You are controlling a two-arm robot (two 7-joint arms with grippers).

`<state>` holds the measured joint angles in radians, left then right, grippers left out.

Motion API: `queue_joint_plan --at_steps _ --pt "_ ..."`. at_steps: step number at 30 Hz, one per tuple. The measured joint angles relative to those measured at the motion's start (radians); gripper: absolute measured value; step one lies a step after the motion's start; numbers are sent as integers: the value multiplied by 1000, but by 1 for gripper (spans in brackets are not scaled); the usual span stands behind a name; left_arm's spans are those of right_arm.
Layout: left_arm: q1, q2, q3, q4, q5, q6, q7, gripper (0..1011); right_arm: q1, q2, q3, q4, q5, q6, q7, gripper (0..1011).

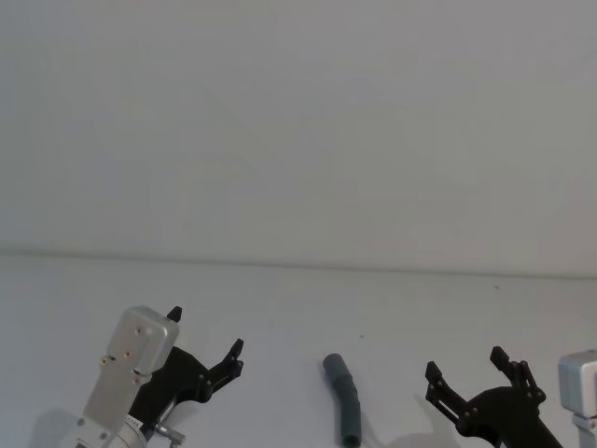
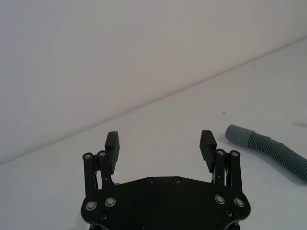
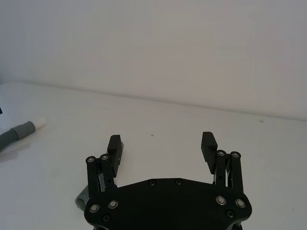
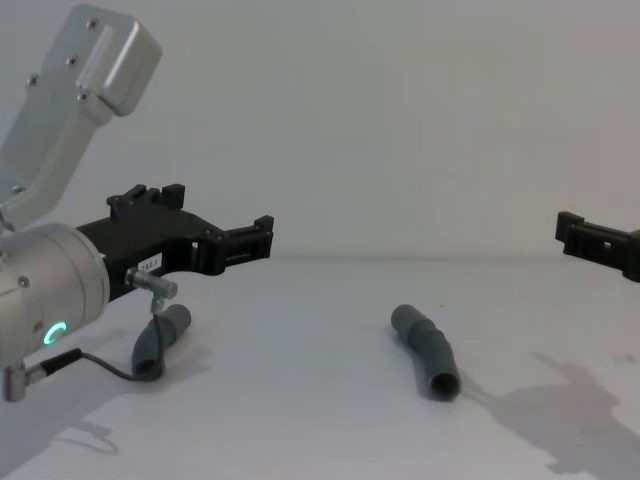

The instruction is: Use both hands to pick up one end of the pipe from the table, align the ends, and insert them.

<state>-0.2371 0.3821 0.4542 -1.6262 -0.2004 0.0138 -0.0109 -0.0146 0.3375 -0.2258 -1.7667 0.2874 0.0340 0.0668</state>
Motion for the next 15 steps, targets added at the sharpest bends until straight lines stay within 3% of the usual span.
queue_joint_plan --at_steps 7,15 --pt "2 -2 -5 0 -3 3 0 1002 0 0 0 0 0 0 0 1005" --pt "14 -7 -27 -12 -39 51 -5 1001 0 0 0 0 0 0 0 1005"
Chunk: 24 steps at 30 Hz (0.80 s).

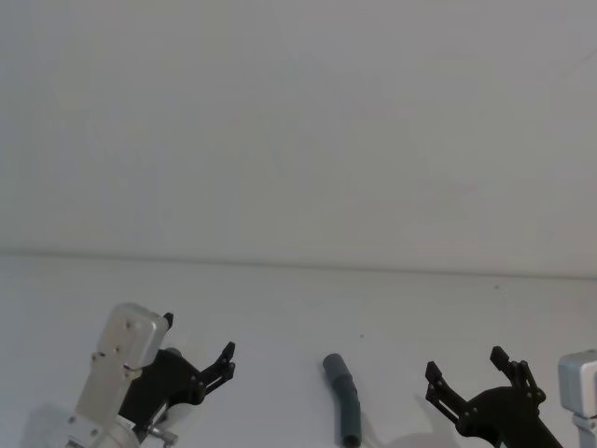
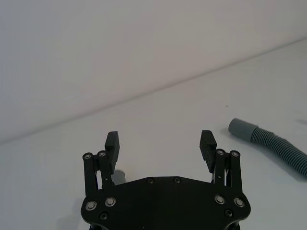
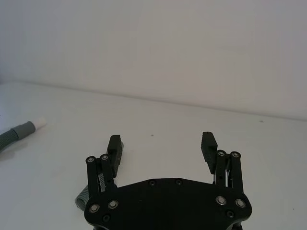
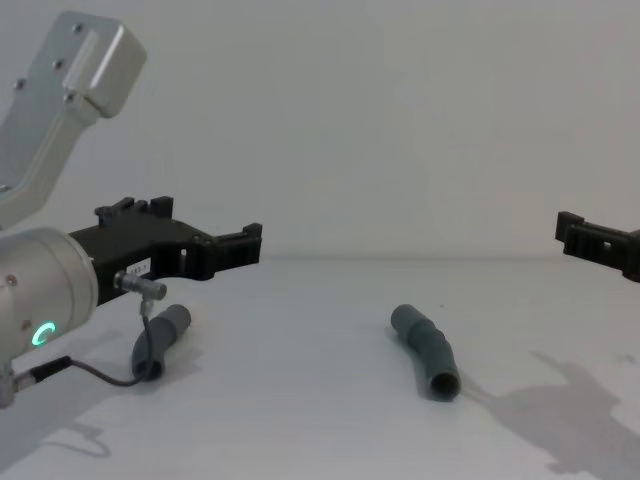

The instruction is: Use both hands to pick up one end of the pipe from the table, align the ends, and insert them.

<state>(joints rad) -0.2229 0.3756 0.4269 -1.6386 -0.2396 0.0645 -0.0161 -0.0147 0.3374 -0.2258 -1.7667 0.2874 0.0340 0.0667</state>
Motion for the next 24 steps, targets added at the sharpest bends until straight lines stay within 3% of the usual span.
queue_joint_plan --at_steps 9,24 --pt "15 -5 -43 -29 -57 114 3 1002 0 0 0 0 0 0 0 1005" --pt "-1 -24 -119 -61 -138 376 52 1002 0 0 0 0 0 0 0 1005"
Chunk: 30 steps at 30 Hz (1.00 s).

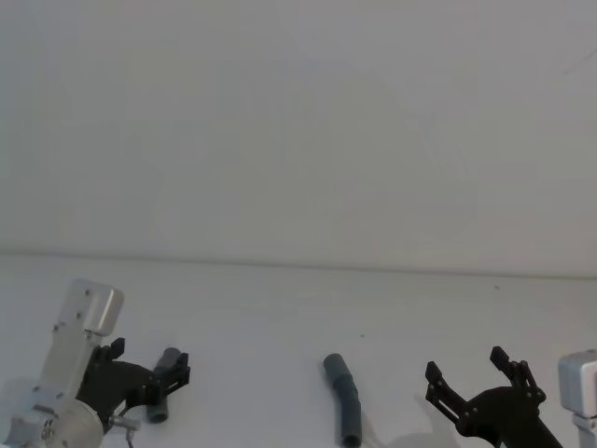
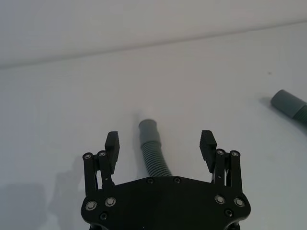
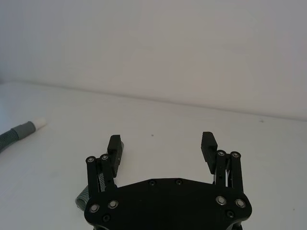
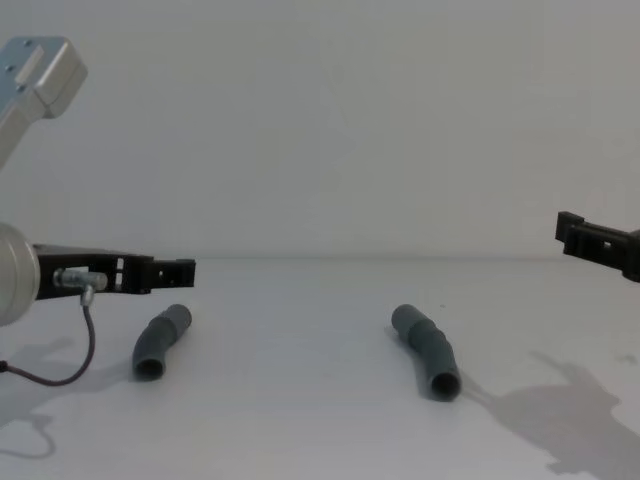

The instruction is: Use both hands to pick up one end of the pipe from the table, align the ends, and insert them.

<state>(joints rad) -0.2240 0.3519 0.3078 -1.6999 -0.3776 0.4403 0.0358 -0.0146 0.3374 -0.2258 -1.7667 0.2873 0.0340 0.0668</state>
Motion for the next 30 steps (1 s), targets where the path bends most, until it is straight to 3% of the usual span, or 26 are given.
queue_joint_plan --at_steps 13,30 --pt "-34 -28 -34 26 -37 130 18 1002 0 0 0 0 0 0 0 1005" --pt "-77 -52 -30 81 -38 192 16 1002 0 0 0 0 0 0 0 1005"
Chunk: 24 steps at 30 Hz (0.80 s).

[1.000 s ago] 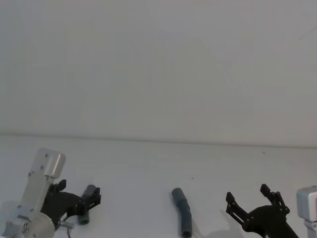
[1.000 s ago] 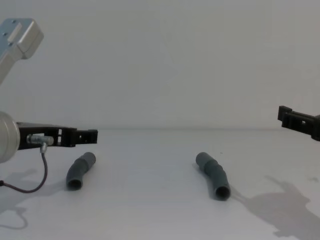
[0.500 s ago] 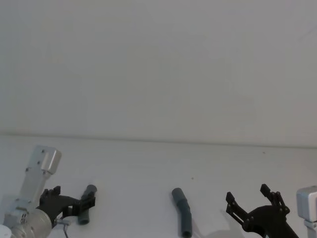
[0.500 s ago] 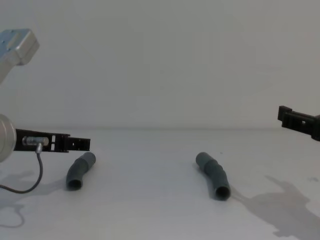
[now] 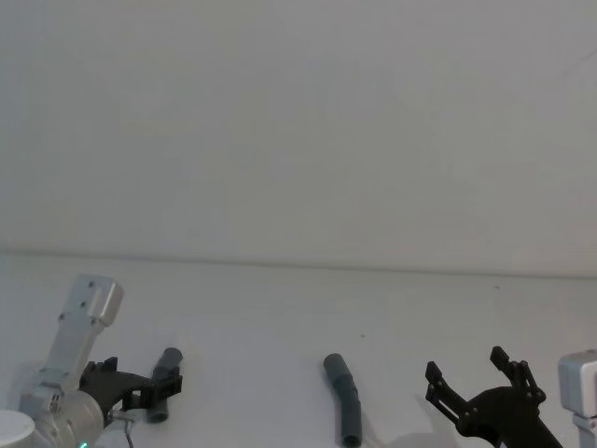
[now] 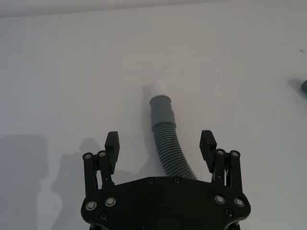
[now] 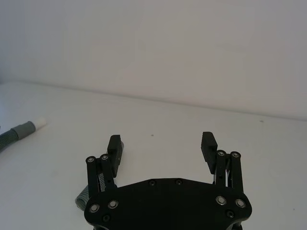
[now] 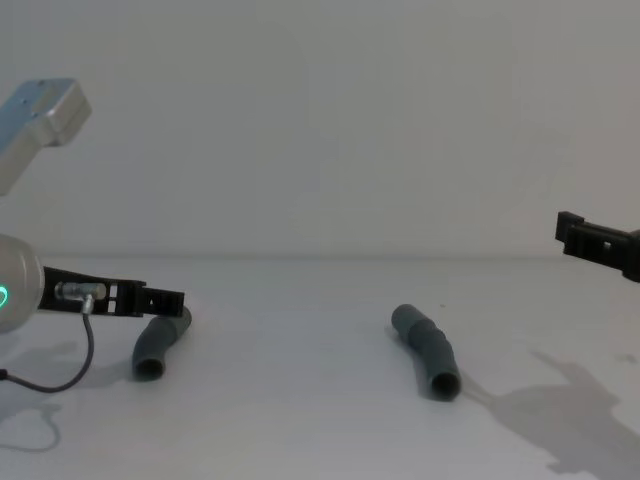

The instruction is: Use both hands to pick up one end of the pipe from the table, align the ends, and insert them.

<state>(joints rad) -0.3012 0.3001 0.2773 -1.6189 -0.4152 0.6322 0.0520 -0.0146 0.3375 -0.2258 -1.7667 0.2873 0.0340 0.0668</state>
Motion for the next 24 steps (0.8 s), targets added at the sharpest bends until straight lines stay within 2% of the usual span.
queue_joint_plan --at_steps 13,24 --pt "-60 7 45 45 38 59 -23 1002 0 0 0 0 0 0 0 1005" --pt "-84 1 66 77 55 74 -38 1002 0 0 0 0 0 0 0 1005"
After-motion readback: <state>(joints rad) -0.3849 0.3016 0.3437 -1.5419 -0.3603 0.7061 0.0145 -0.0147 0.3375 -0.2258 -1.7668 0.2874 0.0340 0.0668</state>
